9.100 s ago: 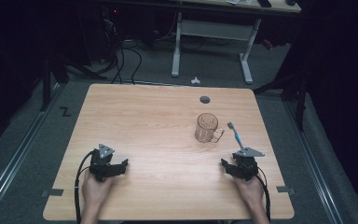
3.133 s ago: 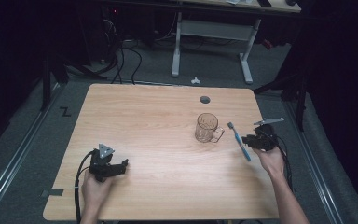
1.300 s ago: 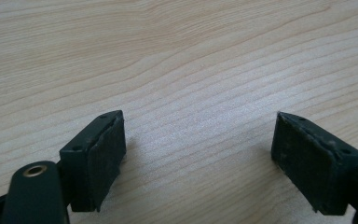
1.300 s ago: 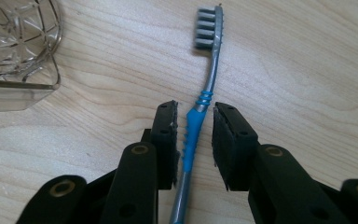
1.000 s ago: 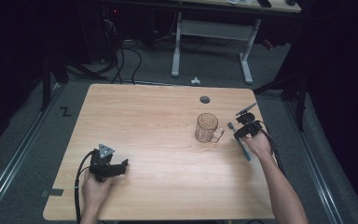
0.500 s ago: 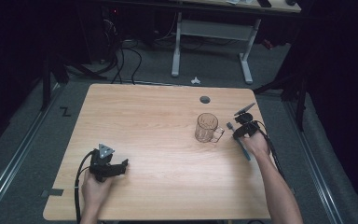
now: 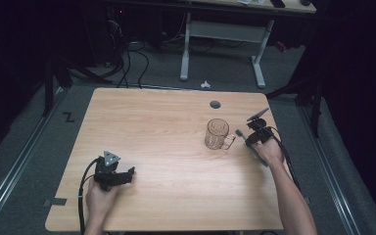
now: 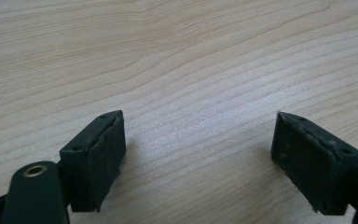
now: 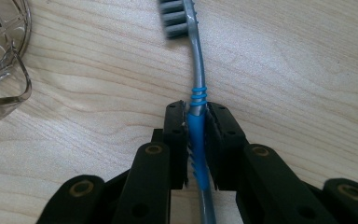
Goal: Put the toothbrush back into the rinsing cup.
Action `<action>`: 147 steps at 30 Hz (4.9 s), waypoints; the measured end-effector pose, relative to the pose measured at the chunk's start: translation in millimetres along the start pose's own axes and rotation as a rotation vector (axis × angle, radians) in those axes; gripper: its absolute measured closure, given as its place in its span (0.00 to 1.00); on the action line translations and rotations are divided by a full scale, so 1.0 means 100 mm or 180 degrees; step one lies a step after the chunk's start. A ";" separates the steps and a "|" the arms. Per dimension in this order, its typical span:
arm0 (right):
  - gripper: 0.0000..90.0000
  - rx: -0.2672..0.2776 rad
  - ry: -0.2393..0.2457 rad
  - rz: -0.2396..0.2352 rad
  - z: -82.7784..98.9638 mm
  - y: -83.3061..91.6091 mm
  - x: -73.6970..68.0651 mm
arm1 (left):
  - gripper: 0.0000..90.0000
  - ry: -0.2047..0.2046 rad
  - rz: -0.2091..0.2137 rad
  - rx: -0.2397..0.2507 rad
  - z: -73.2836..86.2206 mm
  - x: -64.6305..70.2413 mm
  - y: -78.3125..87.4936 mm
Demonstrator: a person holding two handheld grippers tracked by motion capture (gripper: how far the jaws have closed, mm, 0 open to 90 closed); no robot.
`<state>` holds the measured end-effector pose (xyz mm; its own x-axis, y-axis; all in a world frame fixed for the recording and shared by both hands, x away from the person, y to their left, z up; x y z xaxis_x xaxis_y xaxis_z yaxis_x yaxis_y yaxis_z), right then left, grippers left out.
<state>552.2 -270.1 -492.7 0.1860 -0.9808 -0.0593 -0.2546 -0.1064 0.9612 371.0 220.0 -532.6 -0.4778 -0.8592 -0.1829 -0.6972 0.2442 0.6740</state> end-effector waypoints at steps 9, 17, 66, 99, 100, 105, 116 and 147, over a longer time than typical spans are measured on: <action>0.88 0.0131 -0.0050 -0.0090 0.06 0.08 0.05 | 0.20 -0.0001 0.0001 -0.0001 0.00 0.00 0.00; 0.88 0.0358 -0.0084 -0.0278 0.11 0.25 0.08 | 0.20 -0.0001 0.0000 -0.0001 0.00 0.00 0.00; 0.89 0.1272 0.0202 -0.1317 0.67 0.82 -0.29 | 0.20 -0.0007 0.0007 0.0002 0.00 0.00 0.00; 0.89 0.1792 0.0370 -0.1686 0.55 1.04 -0.57 | 0.20 -0.0007 0.0007 0.0002 0.00 0.00 0.00; 0.89 0.1809 0.0377 -0.1698 0.53 1.05 -0.57 | 0.20 -0.0006 0.0008 0.0002 0.00 0.00 0.00; 0.89 0.1837 0.0387 -0.1702 0.49 1.07 -0.58 | 0.20 -0.0007 0.0008 0.0002 0.00 0.00 0.00; 0.89 0.1931 0.0386 -0.1700 0.35 1.16 -0.57 | 0.20 -0.0005 0.0007 0.0004 0.00 0.00 0.00; 0.89 0.2068 0.0226 -0.1704 0.05 1.15 -0.55 | 0.20 -0.0007 0.0007 0.0002 0.00 0.00 0.00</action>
<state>507.5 -229.2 -379.9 0.4908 -0.7608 -0.4246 -0.6062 -0.6483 0.4607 371.0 219.5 -532.6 -0.4804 -0.8577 -0.1830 -0.6965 0.2463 0.6740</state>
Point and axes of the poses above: each handheld gripper's, and its own axes: y roughly backward along the jaws, z roughly out of its underside, x roughly to its right, the point moved 3 cm from there along -y, roughly forward along the jaws, and after that the axes turned 15 degrees about -y, right-handed, at the moved point
